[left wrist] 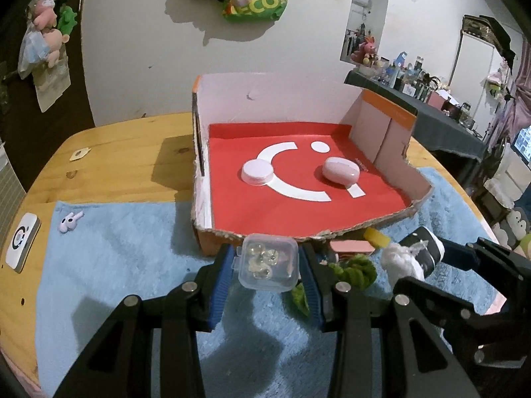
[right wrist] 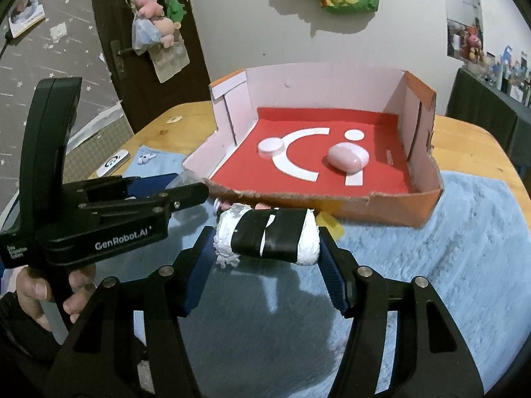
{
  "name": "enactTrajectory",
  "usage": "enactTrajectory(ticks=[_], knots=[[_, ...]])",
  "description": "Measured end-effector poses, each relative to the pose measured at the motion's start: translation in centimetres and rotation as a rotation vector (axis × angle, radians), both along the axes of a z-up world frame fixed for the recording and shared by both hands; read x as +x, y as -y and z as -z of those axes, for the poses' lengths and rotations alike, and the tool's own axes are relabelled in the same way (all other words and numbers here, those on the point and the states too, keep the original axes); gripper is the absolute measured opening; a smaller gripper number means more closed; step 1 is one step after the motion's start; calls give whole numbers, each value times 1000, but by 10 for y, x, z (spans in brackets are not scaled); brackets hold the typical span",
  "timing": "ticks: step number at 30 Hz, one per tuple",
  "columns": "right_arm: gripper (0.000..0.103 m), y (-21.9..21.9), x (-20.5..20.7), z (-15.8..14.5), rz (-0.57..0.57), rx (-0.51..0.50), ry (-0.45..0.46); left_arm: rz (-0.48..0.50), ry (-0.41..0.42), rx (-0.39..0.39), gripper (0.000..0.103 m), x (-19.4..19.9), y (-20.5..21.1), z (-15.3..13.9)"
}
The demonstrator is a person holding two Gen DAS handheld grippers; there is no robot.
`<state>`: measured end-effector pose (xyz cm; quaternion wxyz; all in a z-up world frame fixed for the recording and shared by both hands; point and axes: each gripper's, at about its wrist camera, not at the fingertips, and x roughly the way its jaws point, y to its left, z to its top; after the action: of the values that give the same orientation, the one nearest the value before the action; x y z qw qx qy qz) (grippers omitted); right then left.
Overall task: Organize objects
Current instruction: 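Lift the roll and clear box and carry them into the red-lined box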
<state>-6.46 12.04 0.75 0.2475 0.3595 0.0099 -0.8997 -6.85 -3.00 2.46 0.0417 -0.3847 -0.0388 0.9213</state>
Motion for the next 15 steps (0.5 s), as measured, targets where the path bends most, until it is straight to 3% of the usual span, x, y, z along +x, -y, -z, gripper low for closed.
enactTrajectory(ticks=[15], knots=[[58, -3, -20, -8, -1, -10, -5, 19, -13, 2, 42, -15, -6, -10]])
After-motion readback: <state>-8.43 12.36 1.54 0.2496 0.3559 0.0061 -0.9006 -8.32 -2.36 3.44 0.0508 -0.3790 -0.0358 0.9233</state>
